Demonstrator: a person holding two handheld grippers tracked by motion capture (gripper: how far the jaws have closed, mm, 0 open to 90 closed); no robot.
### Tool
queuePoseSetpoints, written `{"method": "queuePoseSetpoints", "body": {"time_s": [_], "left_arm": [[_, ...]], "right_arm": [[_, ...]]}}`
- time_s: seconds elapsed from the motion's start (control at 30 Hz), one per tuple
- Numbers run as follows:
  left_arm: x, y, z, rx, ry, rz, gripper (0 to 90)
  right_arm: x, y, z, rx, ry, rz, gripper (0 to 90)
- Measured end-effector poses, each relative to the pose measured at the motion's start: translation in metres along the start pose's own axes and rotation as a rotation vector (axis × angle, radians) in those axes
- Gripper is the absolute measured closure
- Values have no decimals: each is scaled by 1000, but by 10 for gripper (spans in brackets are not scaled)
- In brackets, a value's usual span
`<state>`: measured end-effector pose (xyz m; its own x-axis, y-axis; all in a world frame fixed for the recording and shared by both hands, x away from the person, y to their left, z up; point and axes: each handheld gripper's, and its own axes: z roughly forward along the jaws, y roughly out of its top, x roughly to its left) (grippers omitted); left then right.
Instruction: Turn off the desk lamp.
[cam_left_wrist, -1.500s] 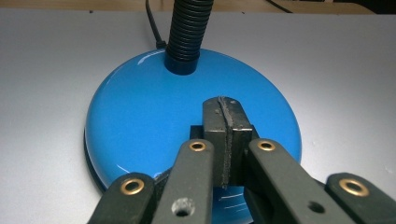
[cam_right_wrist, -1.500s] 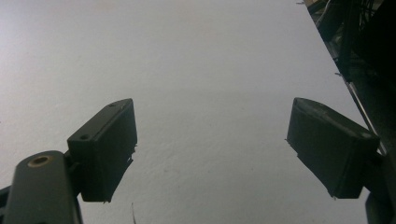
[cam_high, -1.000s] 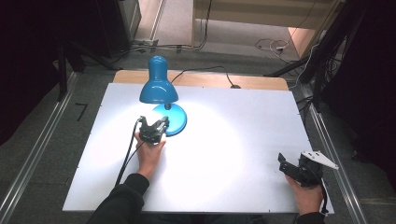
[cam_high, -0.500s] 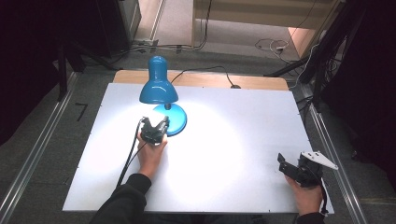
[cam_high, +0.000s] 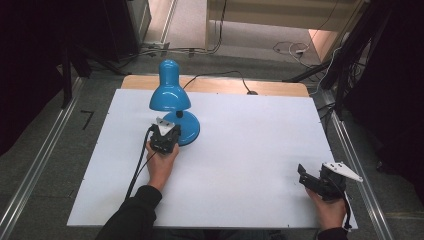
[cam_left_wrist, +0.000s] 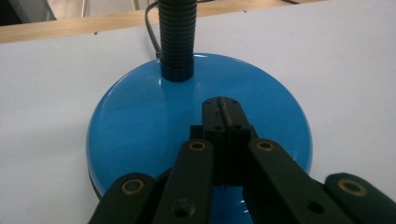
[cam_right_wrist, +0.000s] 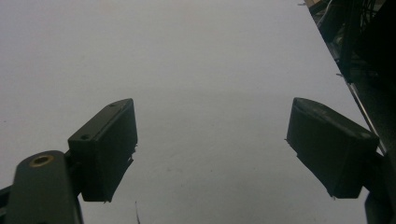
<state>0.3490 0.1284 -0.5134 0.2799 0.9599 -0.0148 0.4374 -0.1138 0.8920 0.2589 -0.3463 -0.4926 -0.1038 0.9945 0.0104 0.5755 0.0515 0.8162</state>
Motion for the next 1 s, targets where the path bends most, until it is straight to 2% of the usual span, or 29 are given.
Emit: {"method": "queuePoseSetpoints", "body": {"time_s": [0.07,0.17,0.33,0.57,0.73,1.0], "left_arm": [[1,1,-1,-7,2,-8,900],[7,2,-3,-9,1,-54,900],[12,6,-8,-11,-18,-96,900],[9,13,-21,-10,-61,-126,900],[10,15,-29,-11,-70,-120,898],[12,13,-32,-5,-73,-125,726]], "right_arm": [[0,0,0,-1,1,2,147],[-1,0,1,2,1,4,147],[-2,0,1,0,0,4,147],[-1,1,1,-4,4,2,147],[-1,1,0,-7,5,6,147],[-1,1,-1,-5,5,10,147]]}}
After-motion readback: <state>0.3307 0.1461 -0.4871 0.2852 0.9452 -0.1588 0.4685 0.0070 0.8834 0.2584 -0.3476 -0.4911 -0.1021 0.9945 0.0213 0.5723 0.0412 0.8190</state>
